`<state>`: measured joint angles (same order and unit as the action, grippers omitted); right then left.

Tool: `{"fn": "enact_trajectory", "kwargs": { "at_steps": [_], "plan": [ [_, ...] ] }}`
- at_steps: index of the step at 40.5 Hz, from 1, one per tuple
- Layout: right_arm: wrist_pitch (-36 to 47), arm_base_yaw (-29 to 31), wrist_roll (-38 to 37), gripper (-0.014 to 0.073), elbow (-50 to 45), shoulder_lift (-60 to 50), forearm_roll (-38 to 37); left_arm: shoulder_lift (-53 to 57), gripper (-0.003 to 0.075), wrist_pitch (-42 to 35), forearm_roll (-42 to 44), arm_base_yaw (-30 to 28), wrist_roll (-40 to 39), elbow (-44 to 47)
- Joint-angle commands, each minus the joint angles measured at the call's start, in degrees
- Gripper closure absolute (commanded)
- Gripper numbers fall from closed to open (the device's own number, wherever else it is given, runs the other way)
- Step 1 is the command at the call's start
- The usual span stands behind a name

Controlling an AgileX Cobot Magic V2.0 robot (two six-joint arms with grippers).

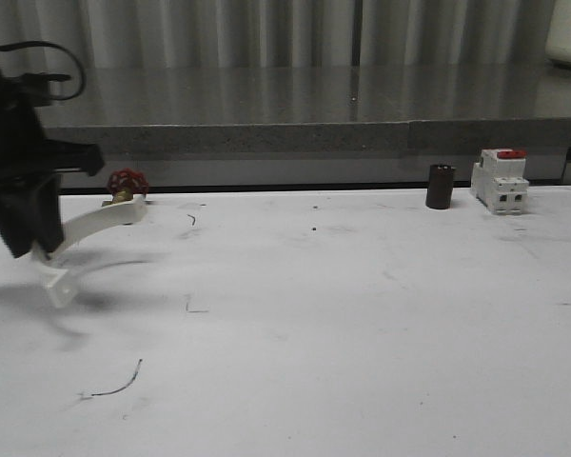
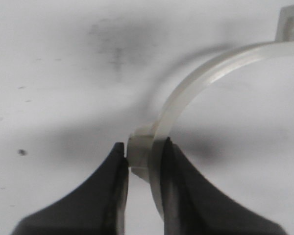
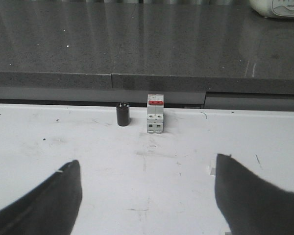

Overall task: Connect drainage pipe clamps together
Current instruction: 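Grasp the white semicircular clamp half's end tab with the left gripper, then lower the clamp half onto the table and open the left gripper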

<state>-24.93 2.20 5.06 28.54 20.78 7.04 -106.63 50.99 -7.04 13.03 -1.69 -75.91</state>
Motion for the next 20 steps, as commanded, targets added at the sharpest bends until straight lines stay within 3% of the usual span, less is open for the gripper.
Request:
{"fn": "enact_trajectory", "kwargs": {
  "at_steps": [1,8,20],
  "plan": [
    [4.7,0.4,0.1,0.001,1.9,0.7,0.2,3.1,0.068,1.0,-0.9,4.2,-5.4,-3.4],
    [4.7,0.4,0.1,0.001,1.9,0.7,0.2,0.5,0.0676,1.6,-0.8,9.6,-11.6,-5.3],
    [4.7,0.4,0.1,0.001,1.9,0.7,0.2,-1.9,0.0676,1.3,2.5,10.3,-19.6,-5.4]
  ]
}}
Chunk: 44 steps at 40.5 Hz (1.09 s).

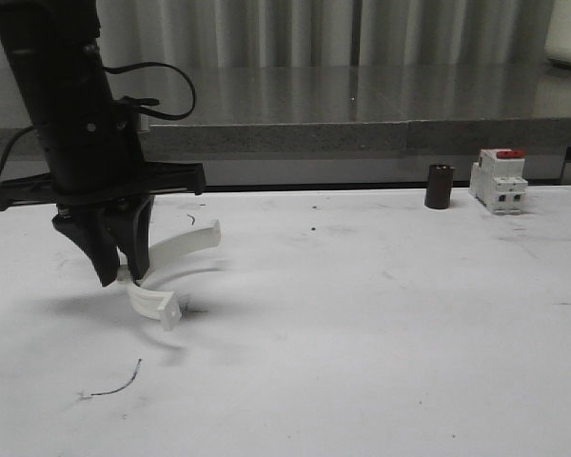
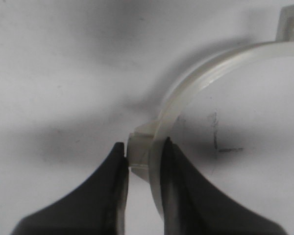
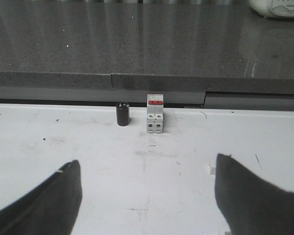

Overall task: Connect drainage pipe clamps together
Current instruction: 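Lower the clamp half onto the table and open the left gripper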

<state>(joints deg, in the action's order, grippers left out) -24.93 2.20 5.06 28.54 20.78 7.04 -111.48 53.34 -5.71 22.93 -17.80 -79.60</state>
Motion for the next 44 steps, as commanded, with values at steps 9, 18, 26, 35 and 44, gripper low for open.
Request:
{"fn": "enact_trajectory", "kwargs": {
  "at_steps": [9,18,26,35,44],
  "plan": [
    [4.7,0.4,0.1,0.001,1.9,0.7,0.2,2.2,0.0666,-1.3,0.7,0.4,-5.3,-1.7],
    [4.7,0.4,0.1,0.001,1.9,0.7,0.2,2.0,0.0579,-2.4,1.3,0.4,-6.0,-1.7],
    [4.7,0.4,0.1,0.001,1.9,0.7,0.2,0.7,0.0562,-1.8,1.2,0.4,-6.0,-1.7],
    [4.7,0.4,0.1,0.001,1.9,0.7,0.2,0.2,0.0554,-1.8,1.2,0.4,-6.0,-1.7],
    [4.7,0.4,0.1,0.001,1.9,0.7,0.2,0.1,0.0364,-1.7,0.8,0.4,-5.9,-1.7]
  ]
}}
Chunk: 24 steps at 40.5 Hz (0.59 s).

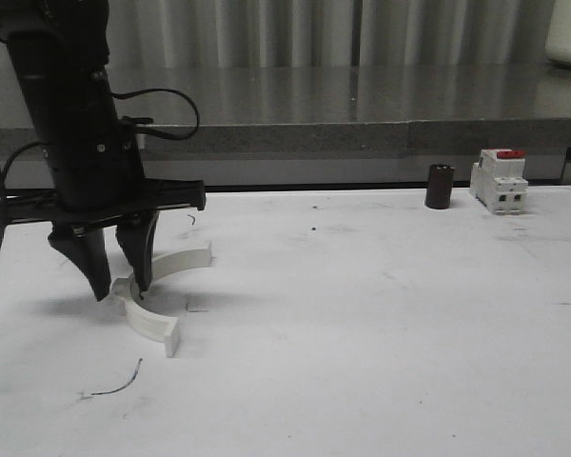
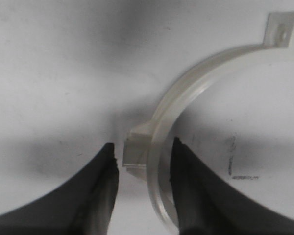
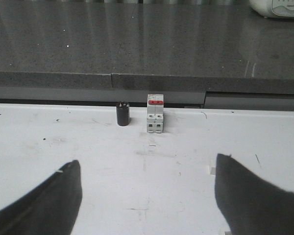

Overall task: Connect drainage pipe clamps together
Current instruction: 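Lower the clamp half onto the table and open the left gripper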

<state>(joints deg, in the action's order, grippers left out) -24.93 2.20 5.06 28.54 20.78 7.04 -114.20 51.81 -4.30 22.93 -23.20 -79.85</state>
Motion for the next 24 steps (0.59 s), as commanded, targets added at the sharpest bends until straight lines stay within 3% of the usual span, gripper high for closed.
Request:
{"fn": "enact_trajectory", "kwargs": {
  "at_steps": [1,5,16,24],
  "plan": [
    [4.7,0.4,0.1,0.001,1.9,0.7,0.2,2.9,0.0349,-0.1,-0.6,0.4,-0.5,-1.5],
    [4.7,0.4,0.1,0.001,1.9,0.7,0.2,2.9,0.0307,-0.1,-0.6,0.4,-0.5,-1.5],
    [4.7,0.4,0.1,0.001,1.9,0.7,0.2,8.1,0.0312,0.6,-0.1,0.4,6.1,-2.3],
    [4.7,0.4,0.1,0.001,1.9,0.7,0.2,18.2,0.0353,-5.7,1.3,0.8,10.8,2.3]
  ]
}}
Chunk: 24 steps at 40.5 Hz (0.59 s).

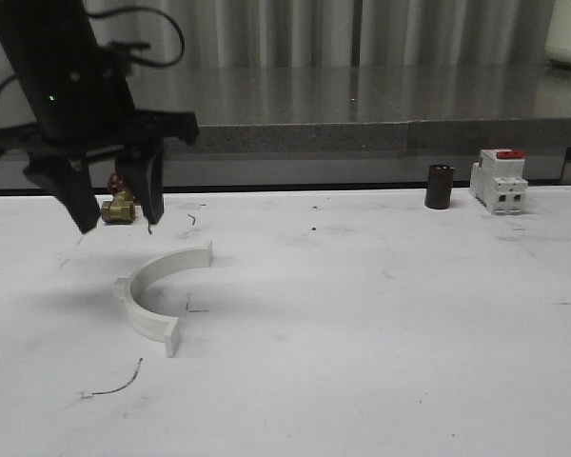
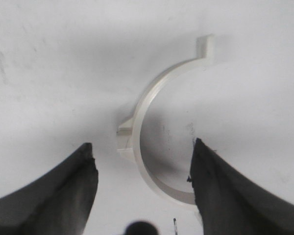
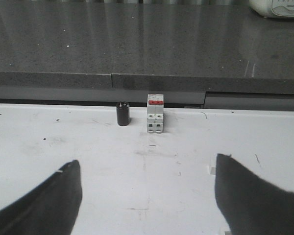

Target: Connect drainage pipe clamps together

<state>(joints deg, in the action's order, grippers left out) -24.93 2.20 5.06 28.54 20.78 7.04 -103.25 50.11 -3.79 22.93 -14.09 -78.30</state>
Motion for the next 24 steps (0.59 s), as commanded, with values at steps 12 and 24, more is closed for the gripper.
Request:
{"fn": "enact_trajectory", "kwargs": {
  "at_steps": [12,24],
  "plan": [
    [4.7,0.4,0.1,0.001,1.9,0.7,0.2,26.2,0.0707,-11.9,8.3,0.8,2.6,16.2],
    [4.7,0.4,0.1,0.001,1.9,0.7,0.2,49.0,0.0741,-25.5,12.1,0.8,2.6,37.2]
  ]
}}
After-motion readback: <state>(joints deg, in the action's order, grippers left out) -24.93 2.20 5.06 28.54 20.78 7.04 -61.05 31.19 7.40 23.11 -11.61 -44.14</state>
